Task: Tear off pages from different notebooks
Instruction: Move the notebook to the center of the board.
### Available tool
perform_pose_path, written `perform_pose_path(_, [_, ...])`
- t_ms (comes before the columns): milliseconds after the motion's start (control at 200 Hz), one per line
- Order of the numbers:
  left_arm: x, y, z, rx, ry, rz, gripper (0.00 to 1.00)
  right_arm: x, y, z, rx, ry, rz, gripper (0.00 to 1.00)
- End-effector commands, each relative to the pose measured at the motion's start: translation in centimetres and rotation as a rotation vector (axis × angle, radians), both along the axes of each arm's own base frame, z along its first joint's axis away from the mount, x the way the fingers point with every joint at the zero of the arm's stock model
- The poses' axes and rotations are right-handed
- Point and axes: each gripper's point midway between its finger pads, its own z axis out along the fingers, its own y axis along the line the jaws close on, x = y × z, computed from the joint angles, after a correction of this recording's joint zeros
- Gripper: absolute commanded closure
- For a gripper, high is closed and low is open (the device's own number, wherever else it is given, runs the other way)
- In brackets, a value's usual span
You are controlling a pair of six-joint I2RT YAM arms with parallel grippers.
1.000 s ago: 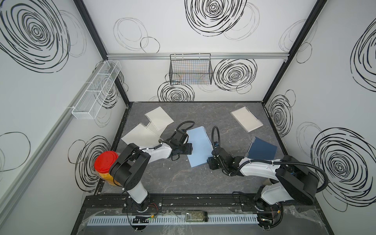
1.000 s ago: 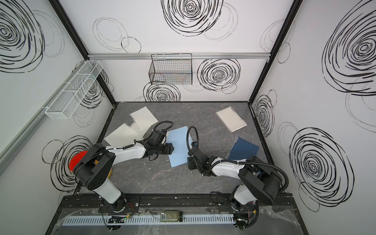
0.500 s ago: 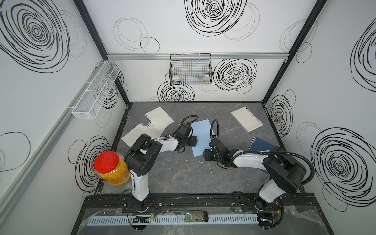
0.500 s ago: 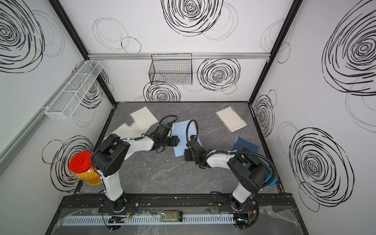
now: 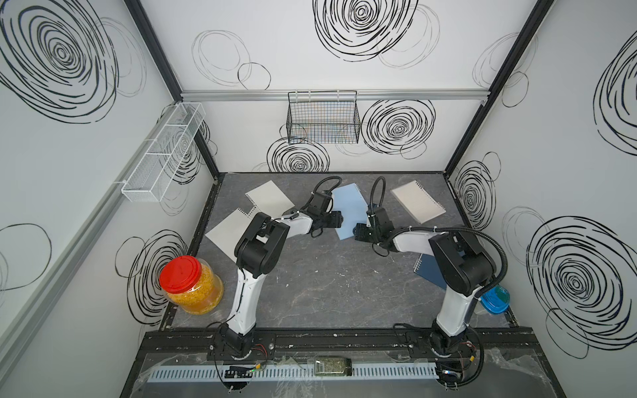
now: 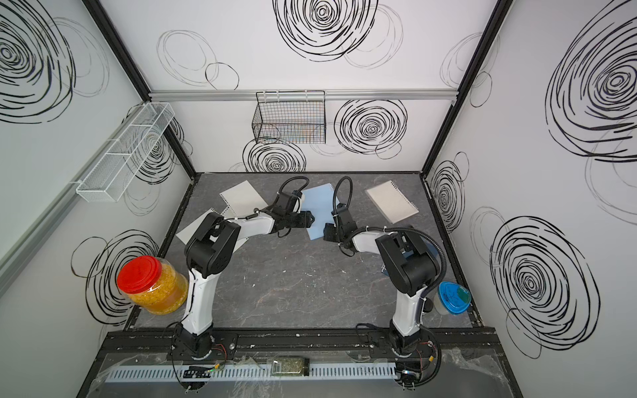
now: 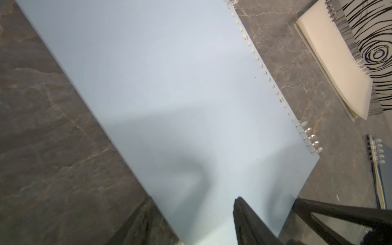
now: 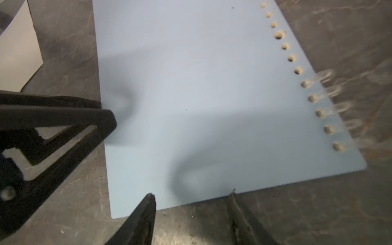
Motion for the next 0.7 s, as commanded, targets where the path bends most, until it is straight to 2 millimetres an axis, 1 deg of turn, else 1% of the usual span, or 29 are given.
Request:
perform_pose_path(0, [-2.1, 2.1, -3.7, 0.075, 0.140, 0.008, 0.36, -3.6, -2.9, -4.6, -0.112, 0.192, 0.012, 0.42])
perform_pose_path(115, [-1.8, 2.6, -1.6, 0.057, 0.107, 0.022, 0.35, -3.0, -3.7, -2.7, -0.138, 0.145, 0.006, 0.41])
perform_pose_path(150, [-1.6, 3.0, -0.4, 0.049, 0.083, 0.033, 0.34, -2.9, -4.0, -2.1, -0.143, 0.133, 0.004, 0.41])
perform_pose_path(200, [-1.7, 3.3, 0.8, 0.046, 0.060, 0.041, 0.34, -2.8, -4.2, -1.2, -0.147, 0.115, 0.003, 0.41])
perform_pose_path(230, [-1.6, 3.6, 1.9, 0.043, 0.038, 0.047, 0.34, -2.8, -4.3, -0.6, -0.149, 0.106, 0.002, 0.41])
perform_pose_path(290, [-1.8, 4.0, 3.5, 0.044, 0.011, 0.057, 0.33, -2.8, -4.4, 0.2, -0.150, 0.090, 0.000, 0.41])
perform_pose_path(395, [-2.4, 4.3, 6.0, 0.033, -0.032, 0.064, 0.33, -3.3, -4.4, 1.2, -0.129, 0.064, 0.001, 0.41])
perform_pose_path(485, [-3.0, 4.3, 8.0, 0.032, -0.074, 0.069, 0.33, -4.2, -4.4, 1.6, -0.096, 0.045, 0.000, 0.41])
perform_pose_path(580, [-3.5, 4.6, 9.5, 0.067, -0.115, 0.068, 0.33, -4.9, -4.8, 1.9, -0.092, 0.028, -0.011, 0.41])
perform_pose_path(696, [-4.0, 4.8, 11.1, 0.125, -0.153, 0.067, 0.33, -5.4, -5.1, 2.9, -0.083, -0.002, -0.015, 0.40])
